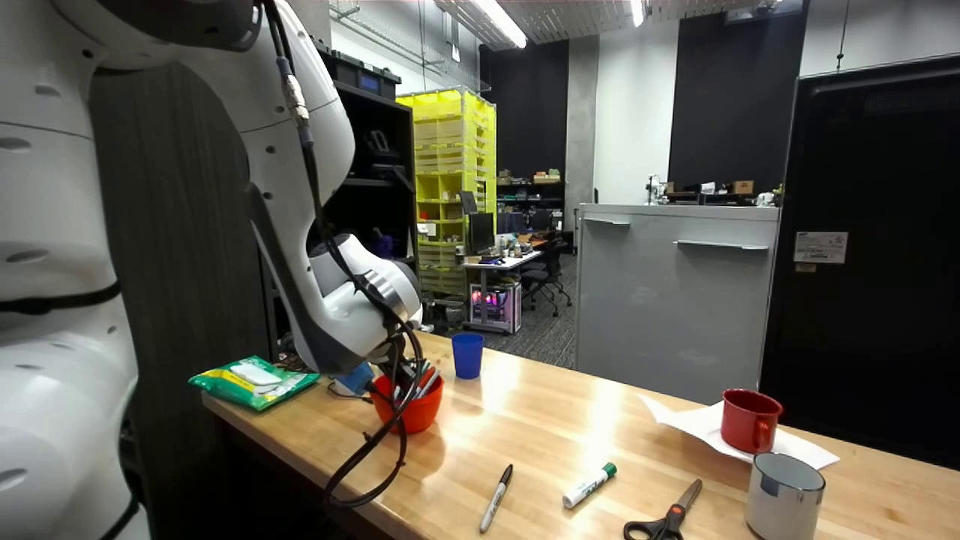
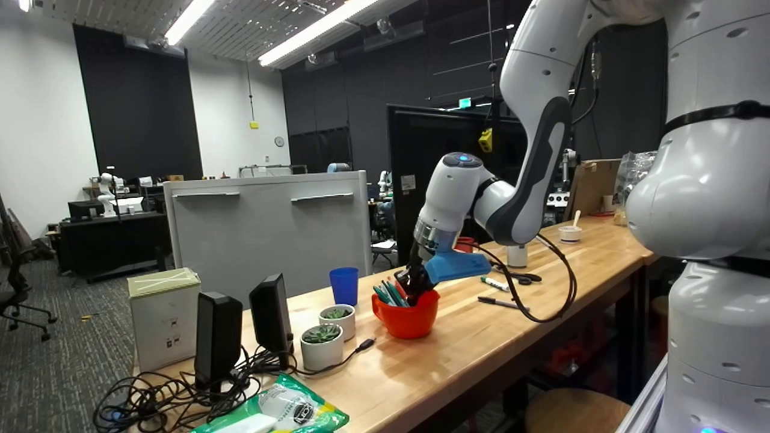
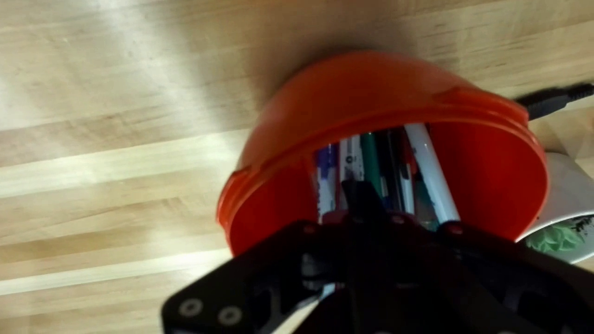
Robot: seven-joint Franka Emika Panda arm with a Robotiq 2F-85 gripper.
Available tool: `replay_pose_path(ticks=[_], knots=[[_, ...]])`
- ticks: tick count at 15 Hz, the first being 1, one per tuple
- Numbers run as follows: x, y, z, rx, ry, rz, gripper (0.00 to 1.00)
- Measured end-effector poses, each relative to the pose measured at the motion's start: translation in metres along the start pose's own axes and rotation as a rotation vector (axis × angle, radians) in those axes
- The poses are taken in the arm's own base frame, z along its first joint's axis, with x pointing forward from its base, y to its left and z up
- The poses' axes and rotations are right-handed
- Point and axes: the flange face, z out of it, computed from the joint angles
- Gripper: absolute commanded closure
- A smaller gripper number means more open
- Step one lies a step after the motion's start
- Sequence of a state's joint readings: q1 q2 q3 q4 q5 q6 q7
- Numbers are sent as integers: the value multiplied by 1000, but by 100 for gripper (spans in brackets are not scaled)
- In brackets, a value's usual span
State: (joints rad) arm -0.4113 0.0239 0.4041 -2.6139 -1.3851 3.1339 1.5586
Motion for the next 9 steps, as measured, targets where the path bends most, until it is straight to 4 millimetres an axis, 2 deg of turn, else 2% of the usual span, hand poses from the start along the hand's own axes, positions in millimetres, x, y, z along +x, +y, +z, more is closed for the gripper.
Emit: replay_pose_path(ticks=[9], knots=[[11, -2, -4, 3, 22, -4, 100]])
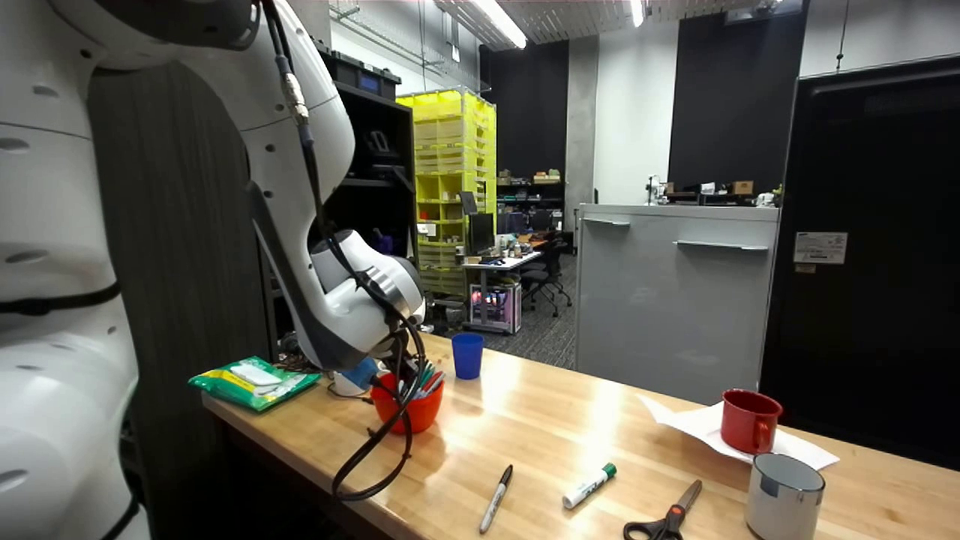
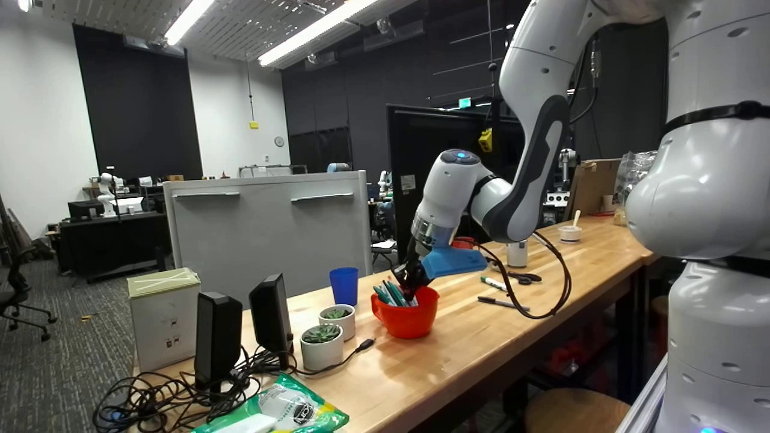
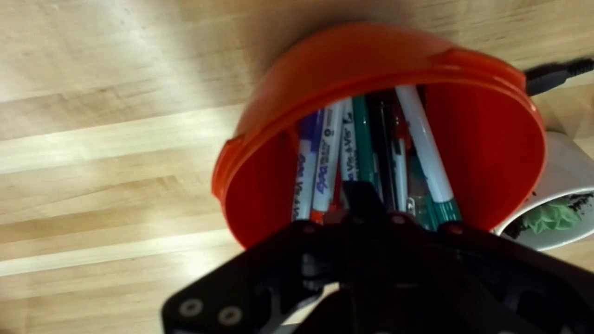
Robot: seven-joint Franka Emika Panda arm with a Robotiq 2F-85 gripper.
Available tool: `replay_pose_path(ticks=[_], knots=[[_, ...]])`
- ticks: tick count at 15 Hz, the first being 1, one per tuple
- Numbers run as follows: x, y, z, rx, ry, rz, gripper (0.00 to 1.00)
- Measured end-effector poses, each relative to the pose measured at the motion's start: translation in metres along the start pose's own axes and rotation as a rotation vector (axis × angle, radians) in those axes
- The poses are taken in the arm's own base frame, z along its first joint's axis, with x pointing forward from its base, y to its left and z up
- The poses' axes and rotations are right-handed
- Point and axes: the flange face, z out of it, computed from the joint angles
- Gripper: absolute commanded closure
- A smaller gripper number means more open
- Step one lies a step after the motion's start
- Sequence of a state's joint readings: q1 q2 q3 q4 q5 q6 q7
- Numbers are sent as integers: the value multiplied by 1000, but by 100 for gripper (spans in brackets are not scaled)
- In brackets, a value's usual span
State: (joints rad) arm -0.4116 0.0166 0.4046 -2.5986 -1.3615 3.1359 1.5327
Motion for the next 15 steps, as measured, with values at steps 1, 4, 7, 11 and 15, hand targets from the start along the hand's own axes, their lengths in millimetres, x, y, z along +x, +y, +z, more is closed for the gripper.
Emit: replay_pose_path(ticks=[1, 4, 7, 11, 15], knots=[[2, 0, -2, 0, 7, 0, 100], [9, -1, -8, -2, 27, 1, 69], [11, -1, -11, -4, 34, 4, 50], [11, 0, -10, -3, 30, 1, 24], [10, -1, -6, 0, 17, -3, 1]])
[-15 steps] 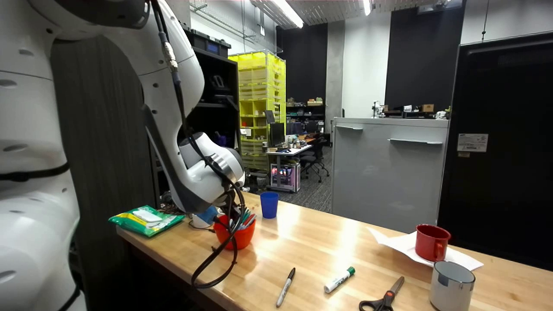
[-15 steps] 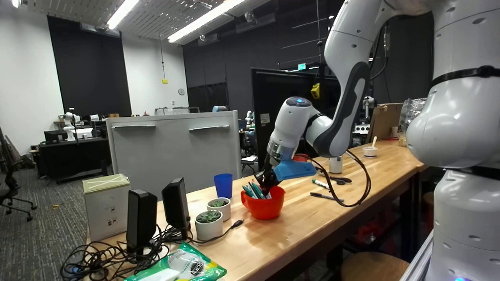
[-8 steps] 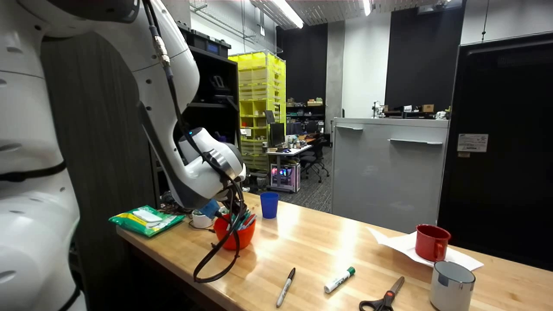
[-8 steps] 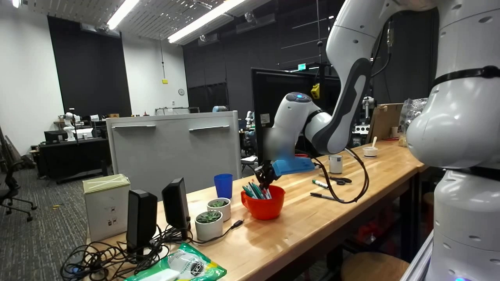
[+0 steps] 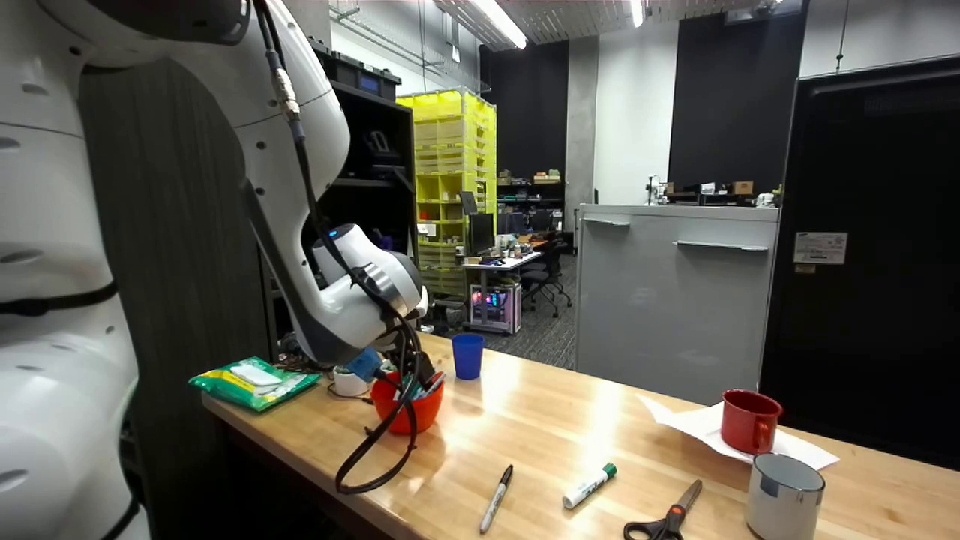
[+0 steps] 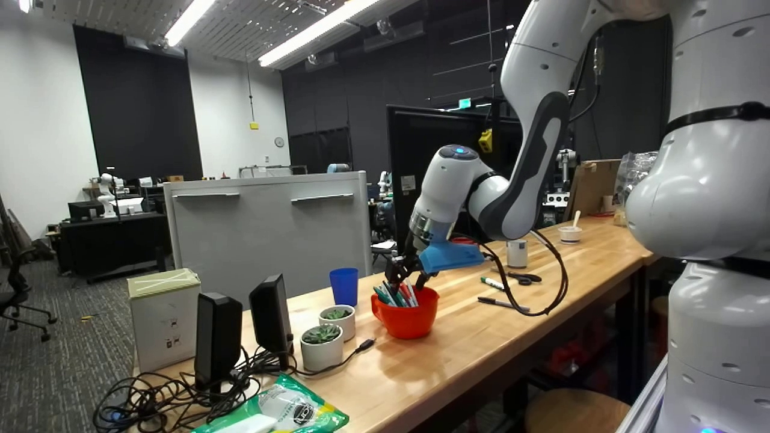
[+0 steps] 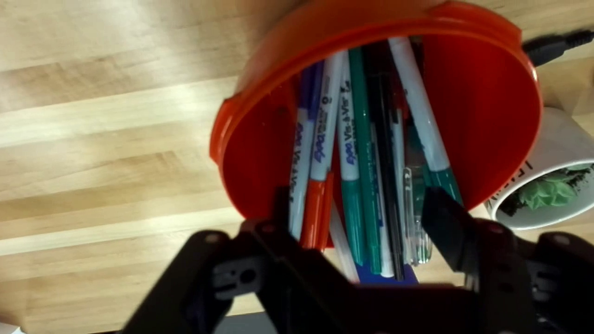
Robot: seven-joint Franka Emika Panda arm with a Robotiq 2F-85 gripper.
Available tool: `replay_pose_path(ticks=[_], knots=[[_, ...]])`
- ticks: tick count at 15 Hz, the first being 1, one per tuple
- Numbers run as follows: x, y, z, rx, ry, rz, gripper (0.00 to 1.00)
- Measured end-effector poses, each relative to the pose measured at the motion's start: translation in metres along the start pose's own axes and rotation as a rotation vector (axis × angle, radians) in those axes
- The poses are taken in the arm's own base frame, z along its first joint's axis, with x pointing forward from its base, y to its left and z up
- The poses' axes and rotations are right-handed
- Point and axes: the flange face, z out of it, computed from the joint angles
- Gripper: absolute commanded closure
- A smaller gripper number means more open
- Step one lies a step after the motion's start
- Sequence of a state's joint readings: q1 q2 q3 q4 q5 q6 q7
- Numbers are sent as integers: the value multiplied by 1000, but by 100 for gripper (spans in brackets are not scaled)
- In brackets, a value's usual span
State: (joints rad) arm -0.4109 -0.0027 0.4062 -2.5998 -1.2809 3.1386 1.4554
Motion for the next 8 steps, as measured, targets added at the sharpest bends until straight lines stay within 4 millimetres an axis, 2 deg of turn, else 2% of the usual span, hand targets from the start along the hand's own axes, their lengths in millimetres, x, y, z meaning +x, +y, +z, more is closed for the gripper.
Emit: replay_pose_path(ticks=[6, 8], knots=[[-2, -3, 10, 13, -28, -4, 2], [-2, -4, 13, 16, -36, -6, 21]])
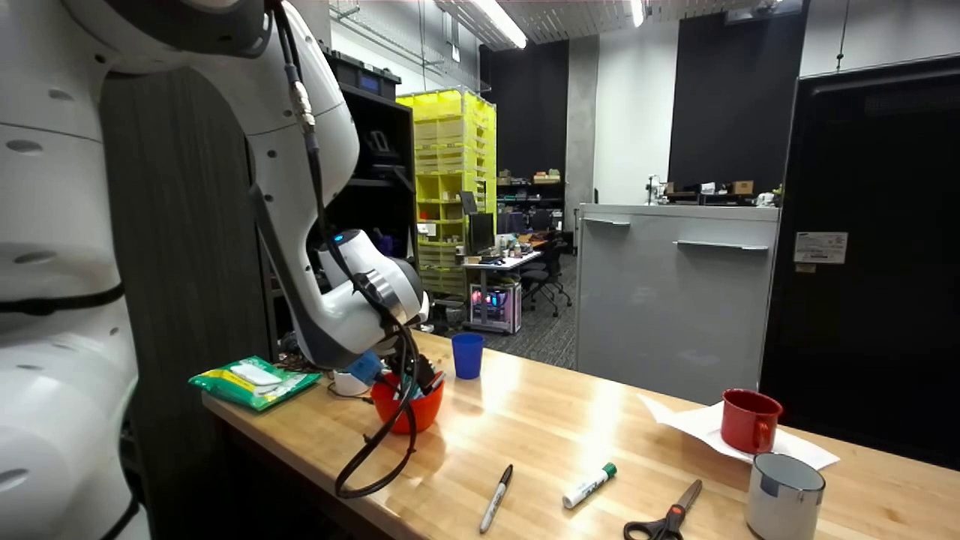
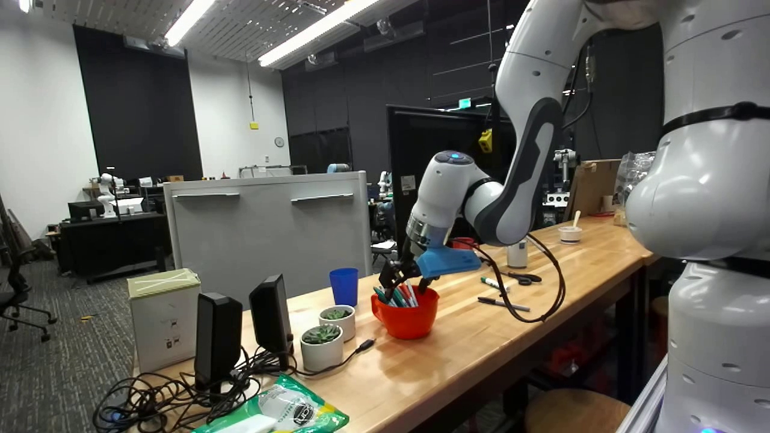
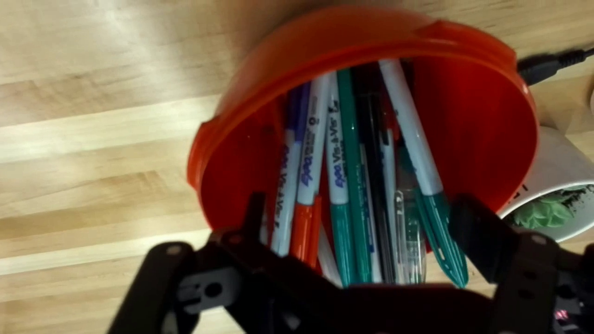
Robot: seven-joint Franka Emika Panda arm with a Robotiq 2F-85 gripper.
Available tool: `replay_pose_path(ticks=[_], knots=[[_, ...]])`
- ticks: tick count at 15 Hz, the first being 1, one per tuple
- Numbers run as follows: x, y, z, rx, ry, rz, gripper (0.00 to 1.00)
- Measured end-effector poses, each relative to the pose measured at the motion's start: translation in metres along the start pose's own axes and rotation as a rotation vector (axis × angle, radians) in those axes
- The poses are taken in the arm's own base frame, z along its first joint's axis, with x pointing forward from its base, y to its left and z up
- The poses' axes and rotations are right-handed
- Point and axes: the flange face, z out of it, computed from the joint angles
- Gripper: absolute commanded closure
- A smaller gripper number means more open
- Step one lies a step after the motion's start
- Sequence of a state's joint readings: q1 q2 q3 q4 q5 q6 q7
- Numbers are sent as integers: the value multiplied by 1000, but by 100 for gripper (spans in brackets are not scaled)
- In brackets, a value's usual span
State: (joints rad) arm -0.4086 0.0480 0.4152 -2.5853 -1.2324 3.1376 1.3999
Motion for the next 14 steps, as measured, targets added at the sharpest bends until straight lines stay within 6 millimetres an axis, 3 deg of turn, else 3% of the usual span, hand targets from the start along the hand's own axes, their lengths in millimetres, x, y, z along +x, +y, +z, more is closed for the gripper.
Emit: replay_pose_path(ticks=[10, 14], knots=[[0, -3, 7, 13, -19, -6, 98], [1, -4, 8, 15, -20, -14, 97]])
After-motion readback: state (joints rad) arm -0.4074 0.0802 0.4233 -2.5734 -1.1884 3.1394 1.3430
